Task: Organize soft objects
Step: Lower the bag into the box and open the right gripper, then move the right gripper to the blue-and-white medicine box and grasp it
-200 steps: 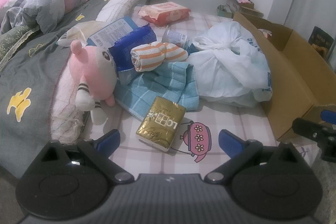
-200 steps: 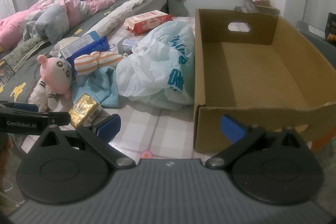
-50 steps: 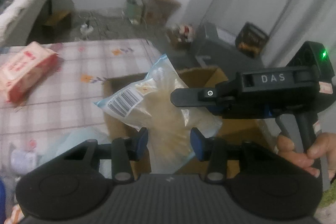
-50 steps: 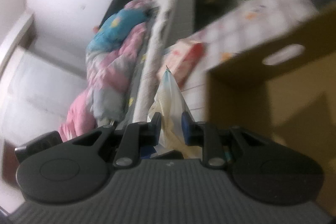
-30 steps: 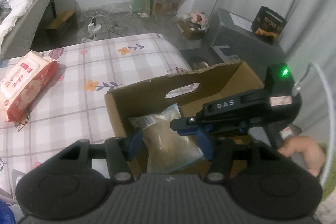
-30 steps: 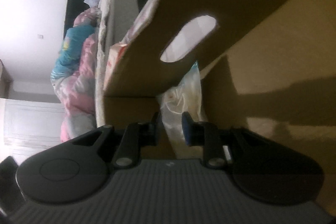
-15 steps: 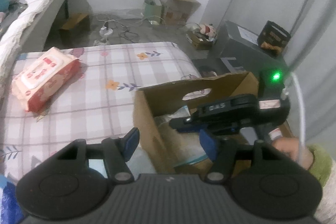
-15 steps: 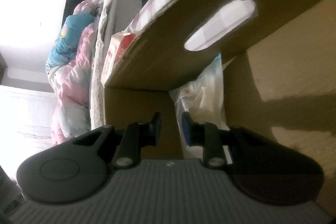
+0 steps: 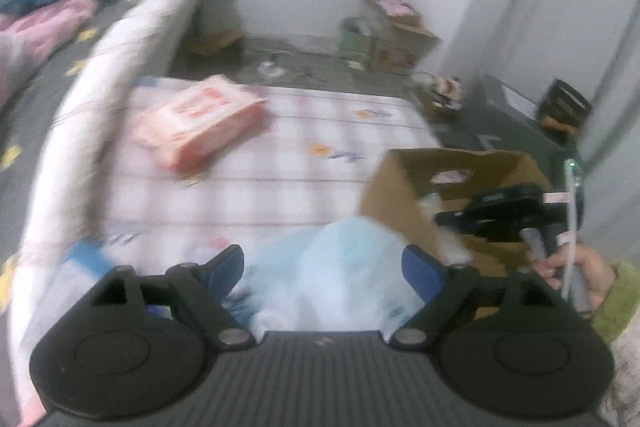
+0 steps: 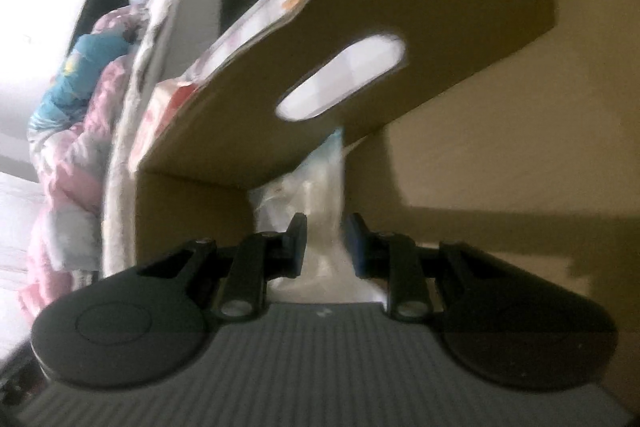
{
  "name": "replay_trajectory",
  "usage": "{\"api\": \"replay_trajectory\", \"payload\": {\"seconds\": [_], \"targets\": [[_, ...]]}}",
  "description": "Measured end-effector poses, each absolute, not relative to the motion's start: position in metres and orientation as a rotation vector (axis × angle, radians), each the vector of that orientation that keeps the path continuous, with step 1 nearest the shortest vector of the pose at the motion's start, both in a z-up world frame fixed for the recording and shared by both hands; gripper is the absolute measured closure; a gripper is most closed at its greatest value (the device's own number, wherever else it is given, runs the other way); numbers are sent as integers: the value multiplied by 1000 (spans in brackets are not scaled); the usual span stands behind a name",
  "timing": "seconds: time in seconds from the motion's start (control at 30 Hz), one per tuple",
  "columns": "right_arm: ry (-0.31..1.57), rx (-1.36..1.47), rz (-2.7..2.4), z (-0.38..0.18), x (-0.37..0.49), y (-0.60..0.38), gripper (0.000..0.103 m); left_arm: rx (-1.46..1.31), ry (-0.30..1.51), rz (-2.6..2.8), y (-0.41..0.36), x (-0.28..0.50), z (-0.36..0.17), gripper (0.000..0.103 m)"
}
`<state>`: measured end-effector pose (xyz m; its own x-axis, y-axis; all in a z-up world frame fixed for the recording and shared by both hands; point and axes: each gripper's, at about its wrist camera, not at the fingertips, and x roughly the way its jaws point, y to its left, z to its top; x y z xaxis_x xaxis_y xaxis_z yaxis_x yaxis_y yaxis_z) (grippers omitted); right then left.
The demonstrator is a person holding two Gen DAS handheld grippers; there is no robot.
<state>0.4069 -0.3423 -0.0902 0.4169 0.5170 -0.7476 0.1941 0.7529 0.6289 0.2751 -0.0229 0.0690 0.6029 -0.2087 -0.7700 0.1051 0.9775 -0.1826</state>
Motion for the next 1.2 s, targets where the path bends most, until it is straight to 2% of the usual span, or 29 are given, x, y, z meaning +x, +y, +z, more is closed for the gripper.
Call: {"api": "replay_trajectory", "payload": {"seconds": [0.13,0.2,0.27,0.33,0.43,0.73,0.93,1.07,1.2], "targets": [[1126,643,229,-79,406,-334,80,-147,858,-96,20,244,74,14],[1116,626,236,-71,401,-332,78,-153,815,-63,40,227,78,10],[1096,600,237,-59,395,-335,66,-162,774,-20,60,211,80,9],[1066,555,225,-42,389,-336,46,-186,749,15,76,198,81,9],[1018,499,221,-15,380,-336,41,-257,735,44,102,182,78,9],[877,430,340,68,354,-291,39,-273,708,84,146,154,66,9],[952,460,585,88,347,-199,39,-208,719,115,157,163,59,10],[1050,464,722,79,354,-128,39,-133,767,96,160,183,47,18],[1169,447,759,49,376,-65,39,-81,856,72,164,209,29,35]]}}
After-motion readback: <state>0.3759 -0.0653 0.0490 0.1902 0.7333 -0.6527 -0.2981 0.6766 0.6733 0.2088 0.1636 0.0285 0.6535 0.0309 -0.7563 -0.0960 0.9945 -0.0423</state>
